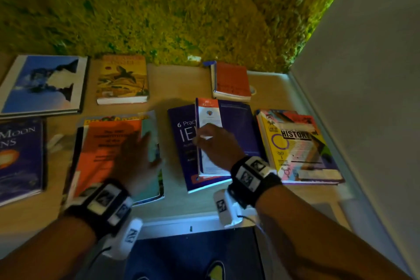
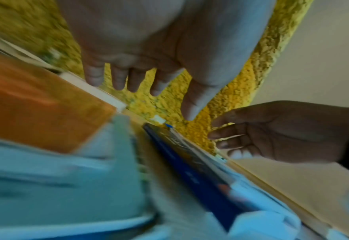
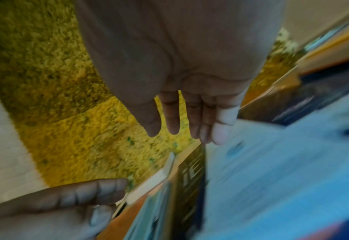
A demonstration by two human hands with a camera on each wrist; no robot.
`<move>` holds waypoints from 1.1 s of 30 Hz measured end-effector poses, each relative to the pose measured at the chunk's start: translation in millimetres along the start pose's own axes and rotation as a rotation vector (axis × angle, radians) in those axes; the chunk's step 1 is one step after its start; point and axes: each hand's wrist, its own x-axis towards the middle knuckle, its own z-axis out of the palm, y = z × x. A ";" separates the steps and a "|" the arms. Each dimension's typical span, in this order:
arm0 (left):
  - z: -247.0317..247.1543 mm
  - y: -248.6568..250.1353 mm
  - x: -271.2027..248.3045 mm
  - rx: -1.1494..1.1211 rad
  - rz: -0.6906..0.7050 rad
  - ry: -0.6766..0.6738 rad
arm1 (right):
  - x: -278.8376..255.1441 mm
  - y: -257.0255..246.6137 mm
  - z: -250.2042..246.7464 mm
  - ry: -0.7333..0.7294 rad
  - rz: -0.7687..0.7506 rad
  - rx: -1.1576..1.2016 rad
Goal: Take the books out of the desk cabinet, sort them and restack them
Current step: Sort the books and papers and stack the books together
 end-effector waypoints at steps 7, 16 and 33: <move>24.2 109.0 38.8 -0.387 0.009 -0.254 | 12.7 89.2 -40.5 0.038 0.253 -0.204; 28.4 131.6 68.5 -0.622 -0.421 -0.134 | 3.6 106.8 -28.0 -0.090 0.255 -0.161; 24.2 57.5 77.9 -0.860 -0.555 -0.151 | -24.7 97.8 -7.4 -0.317 0.082 -0.506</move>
